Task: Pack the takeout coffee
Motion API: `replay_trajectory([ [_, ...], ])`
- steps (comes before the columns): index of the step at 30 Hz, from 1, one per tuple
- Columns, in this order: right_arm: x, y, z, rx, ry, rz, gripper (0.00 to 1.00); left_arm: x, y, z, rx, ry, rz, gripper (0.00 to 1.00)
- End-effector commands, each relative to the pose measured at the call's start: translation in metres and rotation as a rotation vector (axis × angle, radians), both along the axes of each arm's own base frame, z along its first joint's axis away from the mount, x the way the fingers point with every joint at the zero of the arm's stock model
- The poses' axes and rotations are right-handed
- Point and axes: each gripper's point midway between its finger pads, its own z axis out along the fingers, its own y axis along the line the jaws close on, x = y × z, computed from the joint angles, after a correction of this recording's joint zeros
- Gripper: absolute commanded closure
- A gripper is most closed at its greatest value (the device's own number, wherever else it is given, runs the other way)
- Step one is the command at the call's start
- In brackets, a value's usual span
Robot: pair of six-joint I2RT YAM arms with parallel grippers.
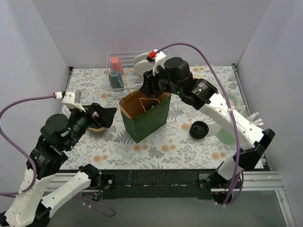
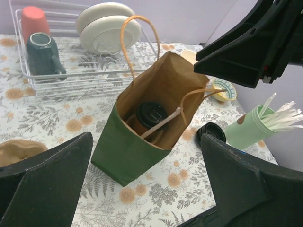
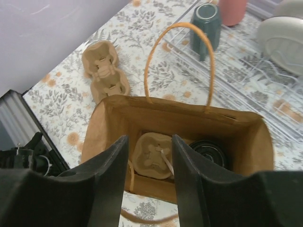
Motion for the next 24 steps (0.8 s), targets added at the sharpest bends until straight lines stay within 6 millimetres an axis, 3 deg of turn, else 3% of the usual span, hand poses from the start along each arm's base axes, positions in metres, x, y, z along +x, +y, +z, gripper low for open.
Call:
replay_trajectory([
  [1, 0.000, -0.042, 0.045, 0.010, -0.055, -0.134, 0.41, -0.002, -0.017, 0.019, -0.005, -0.084, -0.099, 0.02],
  [6, -0.010, -0.083, 0.042, -0.065, -0.017, -0.249, 0.22, 0.001, -0.030, 0.033, -0.033, -0.124, -0.148, 0.02],
  [7, -0.014, -0.090, 0.046, -0.057, -0.019, -0.259, 0.02, 0.002, -0.034, 0.031, -0.038, -0.115, -0.165, 0.02],
  [12, -0.031, -0.113, 0.051, -0.005, 0.016, -0.312, 0.01, 0.009, -0.049, 0.029, -0.079, -0.069, -0.197, 0.02],
  [19, -0.053, -0.147, 0.055, 0.096, 0.024, -0.390, 0.01, 0.009, -0.050, 0.033, -0.132, -0.043, -0.184, 0.02],
  [24, -0.061, -0.157, 0.042, 0.150, 0.061, -0.425, 0.01, -0.003, -0.056, 0.032, -0.179, -0.013, -0.239, 0.02],
])
